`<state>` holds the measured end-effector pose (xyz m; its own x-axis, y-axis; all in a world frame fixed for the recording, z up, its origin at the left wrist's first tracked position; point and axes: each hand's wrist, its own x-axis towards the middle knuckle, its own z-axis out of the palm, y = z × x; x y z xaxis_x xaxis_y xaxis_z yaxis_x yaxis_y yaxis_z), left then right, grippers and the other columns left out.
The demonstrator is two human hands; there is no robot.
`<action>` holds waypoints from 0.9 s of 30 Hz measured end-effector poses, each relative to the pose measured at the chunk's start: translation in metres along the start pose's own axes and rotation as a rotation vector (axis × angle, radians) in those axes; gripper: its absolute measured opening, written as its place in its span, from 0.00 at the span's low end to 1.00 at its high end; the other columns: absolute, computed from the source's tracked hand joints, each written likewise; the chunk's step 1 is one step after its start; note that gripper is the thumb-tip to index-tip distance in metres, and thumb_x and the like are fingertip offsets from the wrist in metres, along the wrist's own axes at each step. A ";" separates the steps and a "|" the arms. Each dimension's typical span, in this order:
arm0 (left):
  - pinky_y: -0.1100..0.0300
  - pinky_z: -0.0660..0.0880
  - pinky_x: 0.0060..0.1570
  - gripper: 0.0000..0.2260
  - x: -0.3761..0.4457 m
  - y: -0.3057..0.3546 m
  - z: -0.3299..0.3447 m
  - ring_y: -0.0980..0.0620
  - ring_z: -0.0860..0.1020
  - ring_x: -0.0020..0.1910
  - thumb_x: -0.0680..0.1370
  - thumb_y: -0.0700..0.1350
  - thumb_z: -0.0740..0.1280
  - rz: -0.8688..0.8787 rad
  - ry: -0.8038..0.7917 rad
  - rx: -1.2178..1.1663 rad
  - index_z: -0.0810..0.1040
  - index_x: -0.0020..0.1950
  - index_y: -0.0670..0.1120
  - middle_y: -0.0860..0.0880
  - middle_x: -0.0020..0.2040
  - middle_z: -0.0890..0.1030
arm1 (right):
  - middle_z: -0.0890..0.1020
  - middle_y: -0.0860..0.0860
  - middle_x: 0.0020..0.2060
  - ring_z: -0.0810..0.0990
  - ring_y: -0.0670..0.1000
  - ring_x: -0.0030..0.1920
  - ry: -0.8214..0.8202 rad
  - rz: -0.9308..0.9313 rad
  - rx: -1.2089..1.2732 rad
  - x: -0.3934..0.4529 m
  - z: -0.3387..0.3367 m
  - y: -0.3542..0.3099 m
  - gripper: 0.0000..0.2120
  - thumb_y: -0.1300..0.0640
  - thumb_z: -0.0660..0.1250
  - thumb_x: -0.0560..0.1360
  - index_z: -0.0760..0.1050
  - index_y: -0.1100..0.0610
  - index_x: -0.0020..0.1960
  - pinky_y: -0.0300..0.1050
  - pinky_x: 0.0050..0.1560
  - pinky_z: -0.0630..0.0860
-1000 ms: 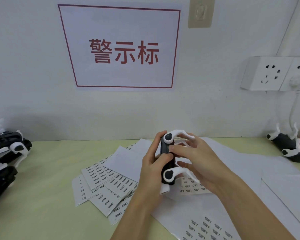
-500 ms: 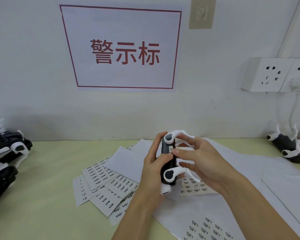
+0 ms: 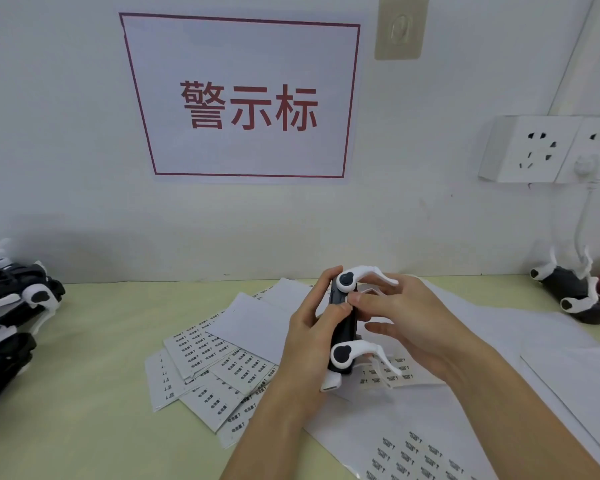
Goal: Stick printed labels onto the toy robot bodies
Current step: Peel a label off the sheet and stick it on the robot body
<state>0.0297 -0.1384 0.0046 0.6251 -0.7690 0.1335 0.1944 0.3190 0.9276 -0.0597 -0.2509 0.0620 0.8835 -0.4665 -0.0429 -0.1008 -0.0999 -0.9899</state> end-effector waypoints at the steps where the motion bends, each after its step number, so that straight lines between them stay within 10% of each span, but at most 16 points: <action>1: 0.53 0.78 0.45 0.21 0.000 0.000 0.000 0.42 0.81 0.52 0.75 0.46 0.65 0.007 -0.007 0.003 0.76 0.68 0.60 0.41 0.59 0.83 | 0.83 0.47 0.41 0.82 0.46 0.42 0.000 0.002 0.001 0.000 -0.001 0.000 0.06 0.60 0.70 0.77 0.84 0.53 0.51 0.46 0.51 0.74; 12: 0.59 0.70 0.35 0.28 0.001 0.000 0.000 0.47 0.68 0.34 0.71 0.41 0.60 -0.002 -0.111 -0.080 0.75 0.70 0.54 0.40 0.48 0.76 | 0.86 0.53 0.50 0.87 0.50 0.47 0.046 0.039 -0.013 0.000 -0.006 -0.001 0.06 0.61 0.71 0.76 0.84 0.54 0.50 0.47 0.52 0.74; 18: 0.52 0.65 0.40 0.27 0.002 -0.001 0.001 0.39 0.63 0.48 0.71 0.42 0.61 -0.044 -0.133 -0.126 0.74 0.70 0.54 0.40 0.51 0.72 | 0.87 0.53 0.50 0.87 0.51 0.49 0.015 0.041 -0.042 -0.002 -0.010 -0.003 0.06 0.61 0.70 0.77 0.84 0.54 0.51 0.49 0.54 0.73; 27: 0.58 0.73 0.35 0.25 -0.004 0.003 0.004 0.49 0.74 0.35 0.70 0.41 0.63 -0.027 -0.128 -0.151 0.80 0.64 0.59 0.43 0.49 0.81 | 0.87 0.48 0.47 0.86 0.44 0.43 -0.001 0.035 -0.119 -0.008 -0.008 -0.010 0.05 0.57 0.73 0.75 0.84 0.53 0.50 0.45 0.49 0.73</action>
<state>0.0248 -0.1365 0.0084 0.5187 -0.8396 0.1613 0.3274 0.3693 0.8697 -0.0695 -0.2532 0.0738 0.8790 -0.4705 -0.0771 -0.1847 -0.1869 -0.9649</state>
